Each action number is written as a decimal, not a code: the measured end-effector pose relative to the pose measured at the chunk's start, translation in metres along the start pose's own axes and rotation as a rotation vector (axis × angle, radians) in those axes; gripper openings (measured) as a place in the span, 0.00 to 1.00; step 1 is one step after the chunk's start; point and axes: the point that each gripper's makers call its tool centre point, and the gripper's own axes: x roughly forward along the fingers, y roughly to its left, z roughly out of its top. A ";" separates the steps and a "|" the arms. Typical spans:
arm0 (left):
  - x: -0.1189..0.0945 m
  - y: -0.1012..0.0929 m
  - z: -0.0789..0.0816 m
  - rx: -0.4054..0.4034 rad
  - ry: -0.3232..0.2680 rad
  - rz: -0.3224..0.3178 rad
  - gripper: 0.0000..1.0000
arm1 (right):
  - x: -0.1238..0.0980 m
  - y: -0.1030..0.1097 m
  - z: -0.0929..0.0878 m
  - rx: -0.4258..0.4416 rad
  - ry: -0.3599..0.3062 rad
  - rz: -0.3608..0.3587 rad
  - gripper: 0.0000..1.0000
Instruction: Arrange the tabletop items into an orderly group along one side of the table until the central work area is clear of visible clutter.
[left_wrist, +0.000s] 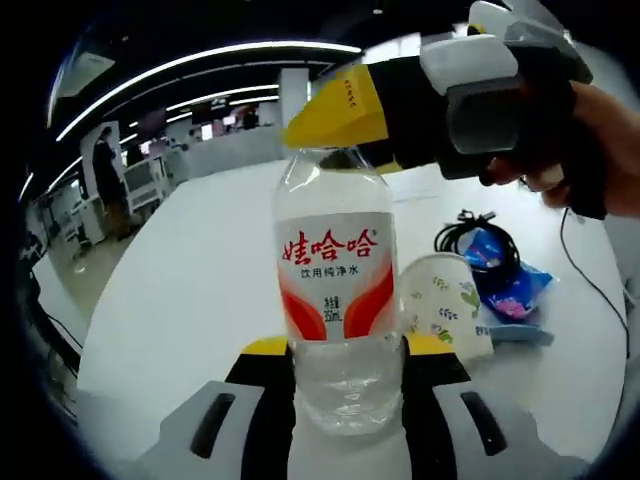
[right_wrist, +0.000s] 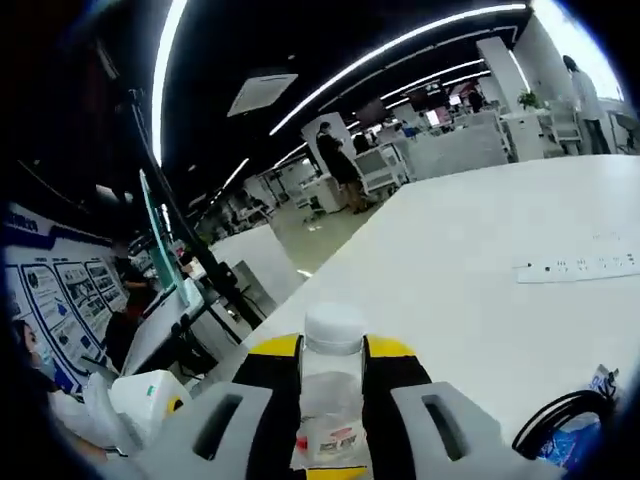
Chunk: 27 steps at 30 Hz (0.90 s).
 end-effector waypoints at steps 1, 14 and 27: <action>-0.002 0.001 0.001 -0.014 -0.014 0.014 0.37 | -0.001 0.004 0.001 -0.012 -0.005 0.001 0.18; -0.016 0.010 -0.011 -0.115 -0.079 0.136 0.37 | -0.007 0.049 -0.011 -0.287 -0.030 0.109 0.18; -0.018 0.005 -0.009 -0.130 -0.119 0.159 0.36 | -0.023 0.072 -0.015 -0.461 -0.090 0.159 0.17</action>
